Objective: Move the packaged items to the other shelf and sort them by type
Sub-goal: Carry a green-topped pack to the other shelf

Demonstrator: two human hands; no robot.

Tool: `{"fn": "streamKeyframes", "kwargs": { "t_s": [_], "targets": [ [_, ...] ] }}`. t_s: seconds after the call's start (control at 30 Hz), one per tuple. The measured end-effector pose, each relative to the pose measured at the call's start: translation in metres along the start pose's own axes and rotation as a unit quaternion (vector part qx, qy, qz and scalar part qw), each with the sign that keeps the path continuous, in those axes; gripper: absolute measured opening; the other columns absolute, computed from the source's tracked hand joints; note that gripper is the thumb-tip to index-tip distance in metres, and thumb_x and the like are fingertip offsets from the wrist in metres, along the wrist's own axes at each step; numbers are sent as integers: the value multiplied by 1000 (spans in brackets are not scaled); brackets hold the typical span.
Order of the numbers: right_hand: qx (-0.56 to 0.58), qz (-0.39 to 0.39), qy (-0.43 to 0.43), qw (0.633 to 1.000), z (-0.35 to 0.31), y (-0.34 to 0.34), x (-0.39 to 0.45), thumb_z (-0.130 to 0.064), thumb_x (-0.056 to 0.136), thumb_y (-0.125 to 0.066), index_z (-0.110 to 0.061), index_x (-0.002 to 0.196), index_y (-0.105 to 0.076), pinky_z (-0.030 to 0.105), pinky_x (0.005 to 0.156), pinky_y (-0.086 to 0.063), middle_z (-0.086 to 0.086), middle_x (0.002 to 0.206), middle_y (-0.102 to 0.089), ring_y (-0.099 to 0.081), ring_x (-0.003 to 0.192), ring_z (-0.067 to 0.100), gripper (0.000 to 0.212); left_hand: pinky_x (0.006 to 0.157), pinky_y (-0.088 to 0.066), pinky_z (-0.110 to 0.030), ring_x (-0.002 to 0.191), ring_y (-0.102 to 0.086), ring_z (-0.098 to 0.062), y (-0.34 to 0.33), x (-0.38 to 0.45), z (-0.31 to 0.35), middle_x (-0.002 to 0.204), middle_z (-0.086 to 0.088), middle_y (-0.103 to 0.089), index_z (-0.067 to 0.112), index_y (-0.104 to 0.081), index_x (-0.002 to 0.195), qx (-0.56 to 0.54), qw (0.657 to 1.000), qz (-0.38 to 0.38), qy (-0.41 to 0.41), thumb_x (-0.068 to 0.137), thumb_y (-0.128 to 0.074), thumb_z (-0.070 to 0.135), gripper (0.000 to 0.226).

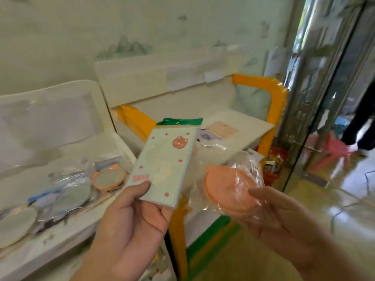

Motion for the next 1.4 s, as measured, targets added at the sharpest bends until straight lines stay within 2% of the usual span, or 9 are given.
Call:
{"fn": "streamKeyframes", "kwargs": {
  "t_s": [0.1,0.23,0.53,0.63,0.77,0.93,1.1,1.23,1.4],
  "targets": [
    [6,59,59,996,-22,39,3,-6,55,-87,-7,120,-69,39,74,-62,23,123,-67,-73,89,31,67,65,-63,-40,99,-75,-30,-17,25,-39,117,-16,-74,13,-61,129,-4,998,-12,66,92,-45,5,42],
    [6,133,136,982,-49,76,22,-7,77,-68,-16,126,-60,31,62,-61,15,113,-73,-73,80,25,51,74,-63,-43,109,-70,-37,-25,68,-83,119,-17,-73,16,-58,131,2,993,-14,116,97,-44,6,38],
    [-90,202,40,975,-132,133,128,3,70,-76,-3,130,-54,45,103,-46,24,112,-71,-58,100,36,64,90,-57,-48,99,-75,-30,-51,199,-118,110,-10,-77,20,-58,128,-33,994,103,-22,96,-48,3,38],
    [-126,225,53,965,-158,134,166,-2,79,-69,-6,126,-56,34,66,-61,16,95,-76,-66,81,28,50,70,-64,-39,93,-77,-27,-62,233,-112,109,-9,-78,18,-59,130,-51,992,103,-51,96,-47,3,39],
    [-250,202,50,946,-177,132,211,1,84,-68,-16,137,-48,31,64,-57,9,104,-69,-66,78,21,58,83,-59,-44,102,-74,-29,-64,258,-106,115,-10,-75,14,-59,133,-61,988,120,-77,96,-45,2,42],
    [-435,241,116,860,-207,129,273,-20,83,-73,-34,132,-52,46,91,-56,-9,113,-64,-63,101,17,55,103,-50,-50,111,-70,-34,-66,274,-88,121,-12,-73,12,-59,134,-59,977,140,-147,94,-42,1,44],
    [-470,202,299,805,-231,104,318,-22,82,-73,-34,112,-61,7,63,-46,-19,94,-63,-60,77,-13,34,58,-62,-34,97,-75,-31,-81,271,-78,114,-13,-75,10,-60,129,-74,951,182,-240,94,-42,2,40],
    [-485,130,379,778,-226,84,357,-22,82,-74,-27,111,-66,28,78,-55,-15,92,-66,-64,85,3,31,59,-62,-32,98,-75,-32,-88,271,-77,114,-13,-76,10,-58,130,-48,928,221,-295,93,-45,4,40],
    [-624,-105,566,529,-179,53,382,-3,77,-75,-12,101,-75,37,80,-54,1,99,-75,-67,89,22,25,63,-63,-33,92,-76,-30,-91,265,-78,107,-13,-77,11,-62,120,-24,908,253,-333,93,-45,6,32]
  ]
}}
Point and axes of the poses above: each hand's wrist, its own x-axis towards the middle knuckle, its own y-axis out of the back of the hand, z = x × y, the point moved 5 cm from there along x, towards the middle knuckle
